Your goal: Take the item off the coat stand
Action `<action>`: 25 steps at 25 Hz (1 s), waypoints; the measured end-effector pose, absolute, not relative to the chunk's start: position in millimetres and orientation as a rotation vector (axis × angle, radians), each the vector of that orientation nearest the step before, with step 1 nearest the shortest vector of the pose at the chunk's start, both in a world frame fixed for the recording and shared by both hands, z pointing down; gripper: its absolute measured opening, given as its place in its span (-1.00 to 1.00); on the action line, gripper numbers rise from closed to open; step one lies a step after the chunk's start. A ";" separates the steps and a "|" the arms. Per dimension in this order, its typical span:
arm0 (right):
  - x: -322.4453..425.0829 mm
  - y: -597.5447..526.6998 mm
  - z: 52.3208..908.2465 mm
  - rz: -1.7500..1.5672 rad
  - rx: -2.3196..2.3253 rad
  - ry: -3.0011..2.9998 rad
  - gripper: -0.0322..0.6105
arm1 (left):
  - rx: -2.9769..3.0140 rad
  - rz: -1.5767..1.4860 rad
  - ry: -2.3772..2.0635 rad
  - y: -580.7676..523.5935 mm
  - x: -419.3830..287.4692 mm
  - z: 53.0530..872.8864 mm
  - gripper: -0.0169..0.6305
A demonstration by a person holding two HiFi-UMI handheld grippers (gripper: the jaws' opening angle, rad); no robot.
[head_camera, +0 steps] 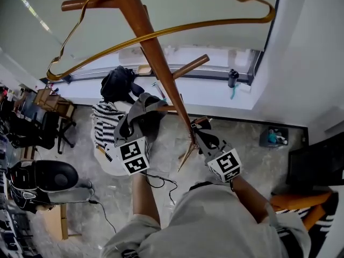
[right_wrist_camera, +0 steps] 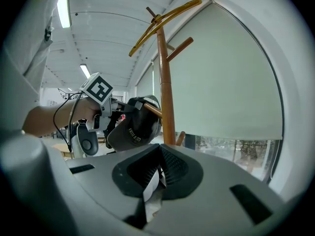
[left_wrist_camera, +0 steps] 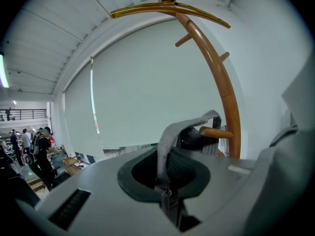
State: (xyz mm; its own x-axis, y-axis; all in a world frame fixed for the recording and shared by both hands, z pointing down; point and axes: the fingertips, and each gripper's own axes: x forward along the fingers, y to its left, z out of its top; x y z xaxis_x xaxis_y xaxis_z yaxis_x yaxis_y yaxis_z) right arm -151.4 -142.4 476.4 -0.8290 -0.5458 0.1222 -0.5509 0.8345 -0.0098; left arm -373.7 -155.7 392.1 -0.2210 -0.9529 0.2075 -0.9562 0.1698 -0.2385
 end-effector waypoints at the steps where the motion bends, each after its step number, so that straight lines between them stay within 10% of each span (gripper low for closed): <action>1: -152.8 -141.6 476.4 0.065 0.868 -2.898 -0.89 | 1.952 0.501 -2.395 -154.8 -375.4 393.3 -0.86; 25: -237.7 -97.3 483.1 0.058 0.462 -2.951 -0.89 | 1.571 0.473 -2.528 -43.7 -450.9 423.7 -0.86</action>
State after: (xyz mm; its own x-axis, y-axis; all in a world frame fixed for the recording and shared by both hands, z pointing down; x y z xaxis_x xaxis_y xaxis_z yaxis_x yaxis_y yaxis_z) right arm -237.7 -97.3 483.1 -0.9405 -0.3009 0.1577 -0.3069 0.9516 -0.0145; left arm -450.9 -43.7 423.7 -0.4508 -0.8508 0.2701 -0.8909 0.4099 -0.1956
